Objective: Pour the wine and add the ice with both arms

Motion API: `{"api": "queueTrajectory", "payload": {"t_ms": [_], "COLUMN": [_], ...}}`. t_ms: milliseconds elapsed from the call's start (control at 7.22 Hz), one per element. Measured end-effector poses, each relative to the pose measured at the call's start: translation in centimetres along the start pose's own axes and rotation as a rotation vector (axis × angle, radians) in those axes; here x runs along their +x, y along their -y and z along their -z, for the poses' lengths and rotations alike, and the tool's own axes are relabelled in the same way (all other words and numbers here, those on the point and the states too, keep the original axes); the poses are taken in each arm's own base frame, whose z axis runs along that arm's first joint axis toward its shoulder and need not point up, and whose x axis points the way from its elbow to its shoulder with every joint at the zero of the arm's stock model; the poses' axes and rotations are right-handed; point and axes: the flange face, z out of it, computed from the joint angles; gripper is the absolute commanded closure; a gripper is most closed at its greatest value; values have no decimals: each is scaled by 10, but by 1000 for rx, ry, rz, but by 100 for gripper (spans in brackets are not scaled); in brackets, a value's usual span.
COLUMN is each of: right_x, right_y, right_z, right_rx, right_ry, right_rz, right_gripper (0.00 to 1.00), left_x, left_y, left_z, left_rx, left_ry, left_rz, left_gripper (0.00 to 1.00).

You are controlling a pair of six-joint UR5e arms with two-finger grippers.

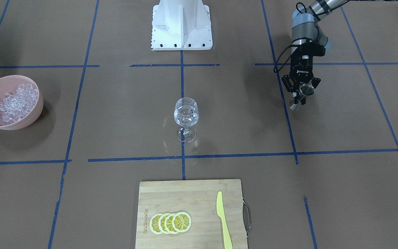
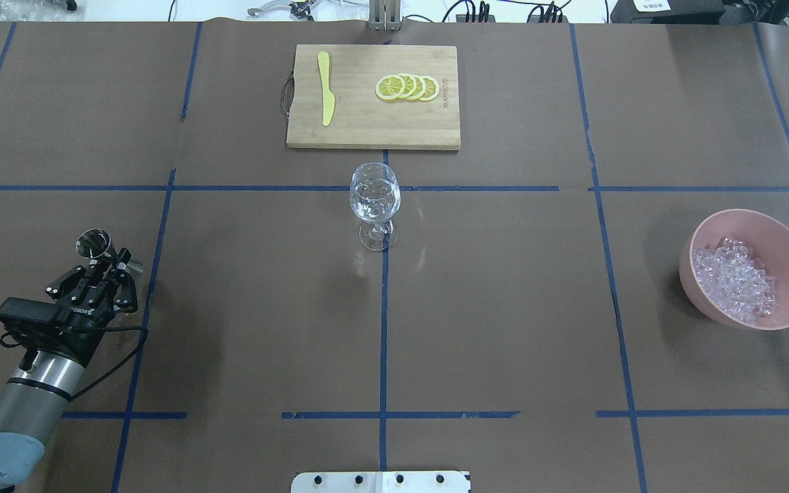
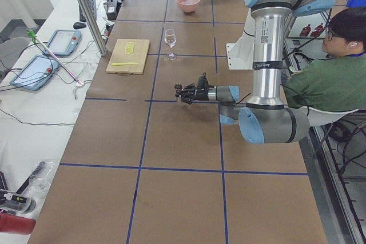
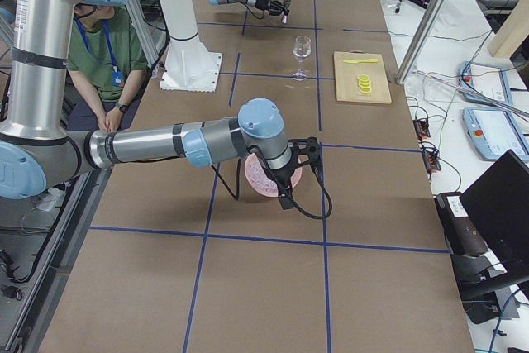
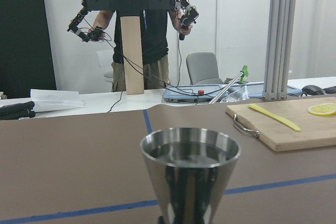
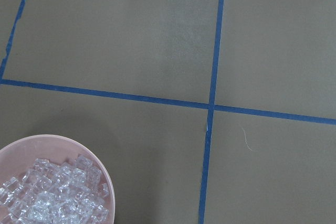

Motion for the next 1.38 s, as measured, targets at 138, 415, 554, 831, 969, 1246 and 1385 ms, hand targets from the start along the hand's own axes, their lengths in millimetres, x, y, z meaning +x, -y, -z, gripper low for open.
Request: {"api": "queueTrajectory", "payload": {"t_ms": [138, 415, 554, 831, 969, 1246, 1385], "right_x": [0, 0, 0, 0, 0, 0, 0], "right_y": [0, 2, 2, 2, 2, 2, 1], "right_z": [0, 0, 0, 0, 0, 0, 0], "right_rx": [0, 1, 2, 1, 1, 1, 1], "right_ry": [0, -1, -1, 0, 0, 0, 0], "right_rz": [-1, 0, 0, 0, -1, -1, -1], "right_gripper": [0, 0, 0, 0, 0, 0, 0], "left_x": [9, 41, 56, 90, 106, 110, 115], "left_y": [16, 54, 67, 86, 98, 123, 139], "left_z": [3, 8, 5, -10, -20, -44, -62], "left_rx": [14, 17, 16, -4, -25, -71, -101], "left_ry": [-31, -148, -214, -388, -504, -673, -704], "left_rz": [5, -79, -137, -196, -201, -235, -265], "left_gripper": [100, 100, 100, 100, 100, 100, 100]}}
